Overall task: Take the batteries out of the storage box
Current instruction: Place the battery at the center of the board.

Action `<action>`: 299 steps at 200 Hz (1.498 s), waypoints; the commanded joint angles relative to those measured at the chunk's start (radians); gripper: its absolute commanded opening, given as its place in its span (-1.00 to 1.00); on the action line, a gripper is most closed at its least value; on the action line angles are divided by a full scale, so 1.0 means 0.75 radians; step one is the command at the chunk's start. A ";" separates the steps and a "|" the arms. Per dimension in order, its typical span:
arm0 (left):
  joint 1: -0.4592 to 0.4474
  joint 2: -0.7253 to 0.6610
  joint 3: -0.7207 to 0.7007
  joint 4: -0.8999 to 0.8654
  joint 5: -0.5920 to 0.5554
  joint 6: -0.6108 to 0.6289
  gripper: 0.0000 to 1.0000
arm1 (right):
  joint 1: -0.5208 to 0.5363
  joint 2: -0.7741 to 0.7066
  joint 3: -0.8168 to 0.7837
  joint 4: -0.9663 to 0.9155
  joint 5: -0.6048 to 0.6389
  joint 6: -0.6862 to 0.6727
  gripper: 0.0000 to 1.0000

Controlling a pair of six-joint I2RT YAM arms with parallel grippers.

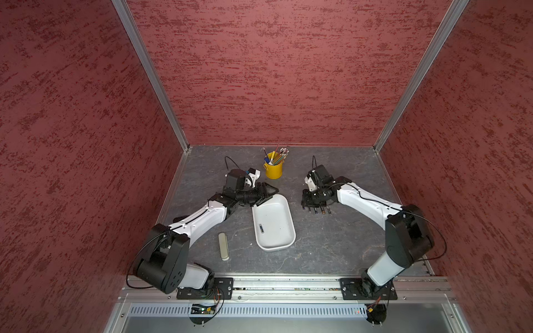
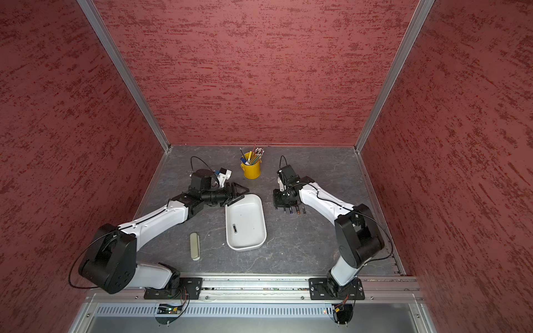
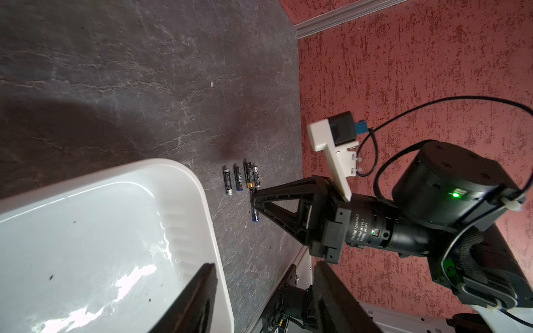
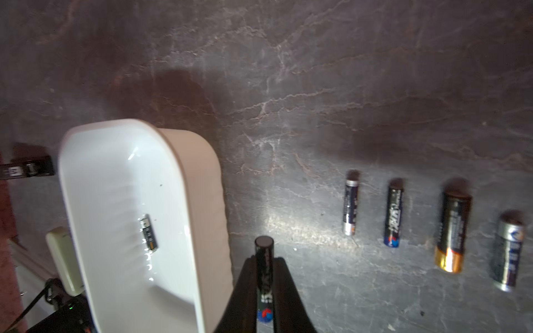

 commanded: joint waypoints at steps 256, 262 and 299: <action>-0.001 -0.011 -0.082 0.005 0.016 0.040 0.09 | 0.060 0.298 0.122 -0.045 0.223 0.033 -0.72; -0.001 -0.004 -0.080 0.006 0.018 0.039 0.09 | 0.061 0.306 0.132 -0.053 0.230 0.035 -0.72; -0.007 0.010 -0.059 0.025 0.016 0.030 0.09 | 0.061 0.344 0.169 -0.070 0.241 0.018 -0.72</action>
